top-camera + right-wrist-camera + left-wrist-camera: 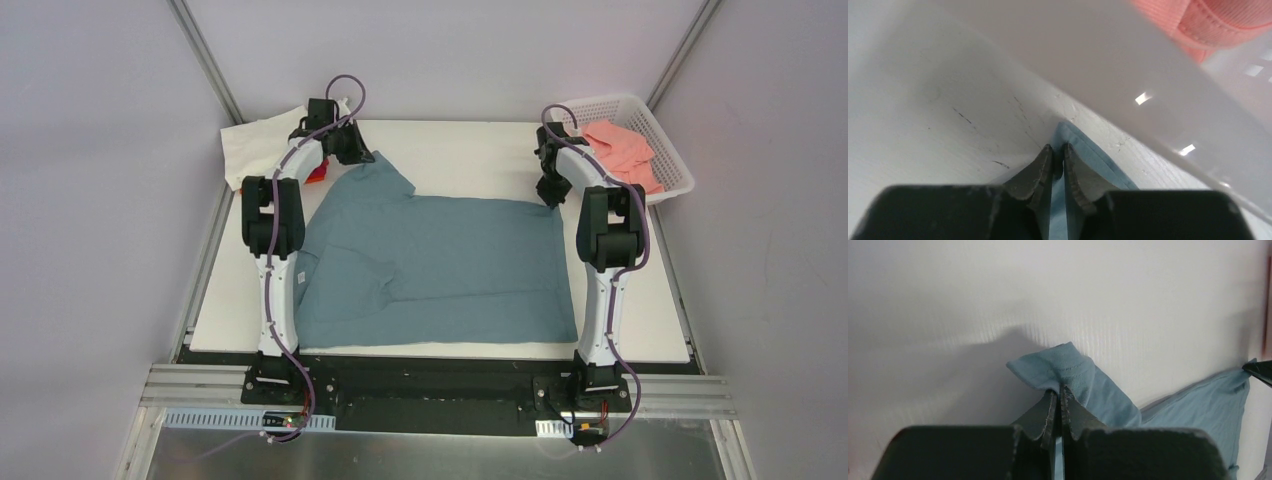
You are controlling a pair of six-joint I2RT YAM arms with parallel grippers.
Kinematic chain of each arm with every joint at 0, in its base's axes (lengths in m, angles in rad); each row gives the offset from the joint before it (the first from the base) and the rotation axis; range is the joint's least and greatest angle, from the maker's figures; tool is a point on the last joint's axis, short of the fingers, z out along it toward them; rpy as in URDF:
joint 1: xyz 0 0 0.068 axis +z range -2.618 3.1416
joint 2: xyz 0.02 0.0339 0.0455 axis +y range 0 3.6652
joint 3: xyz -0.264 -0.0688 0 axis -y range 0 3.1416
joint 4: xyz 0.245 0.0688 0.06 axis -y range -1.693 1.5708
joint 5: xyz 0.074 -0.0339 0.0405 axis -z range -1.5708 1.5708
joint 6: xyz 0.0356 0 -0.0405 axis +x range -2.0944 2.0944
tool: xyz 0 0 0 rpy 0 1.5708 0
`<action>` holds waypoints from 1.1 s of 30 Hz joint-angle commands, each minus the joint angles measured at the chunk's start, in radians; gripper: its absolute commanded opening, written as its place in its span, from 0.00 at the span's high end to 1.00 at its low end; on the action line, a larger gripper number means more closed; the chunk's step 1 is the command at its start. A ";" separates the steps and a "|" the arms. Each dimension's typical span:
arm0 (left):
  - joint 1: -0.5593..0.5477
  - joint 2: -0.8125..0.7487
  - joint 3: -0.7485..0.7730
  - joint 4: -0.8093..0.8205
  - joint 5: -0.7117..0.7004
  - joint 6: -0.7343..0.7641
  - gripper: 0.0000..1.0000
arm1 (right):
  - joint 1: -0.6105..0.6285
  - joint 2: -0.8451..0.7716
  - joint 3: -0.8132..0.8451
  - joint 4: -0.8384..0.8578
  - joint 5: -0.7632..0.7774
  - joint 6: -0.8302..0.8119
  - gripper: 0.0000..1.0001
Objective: Fold and stack the t-shirts
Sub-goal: Grab the side of the flattened tshirt furthest away from the robot with both arms, then fold the other side of the tshirt into a rectangle
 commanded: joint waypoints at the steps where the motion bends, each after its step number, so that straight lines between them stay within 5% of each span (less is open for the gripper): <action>1: -0.001 -0.121 -0.058 0.051 0.059 0.034 1.00 | -0.018 -0.002 0.016 -0.017 -0.001 -0.021 0.91; 3: -0.001 -0.151 -0.089 0.062 0.060 0.039 1.00 | -0.013 -0.020 0.017 -0.002 -0.003 -0.037 1.00; 15: -0.026 -0.489 -0.566 0.222 0.086 0.065 1.00 | 0.041 -0.278 -0.276 0.110 -0.047 -0.062 1.00; 33: -0.122 -1.258 -1.288 0.263 -0.276 -0.067 1.00 | 0.082 -0.736 -0.693 0.153 -0.103 -0.054 1.00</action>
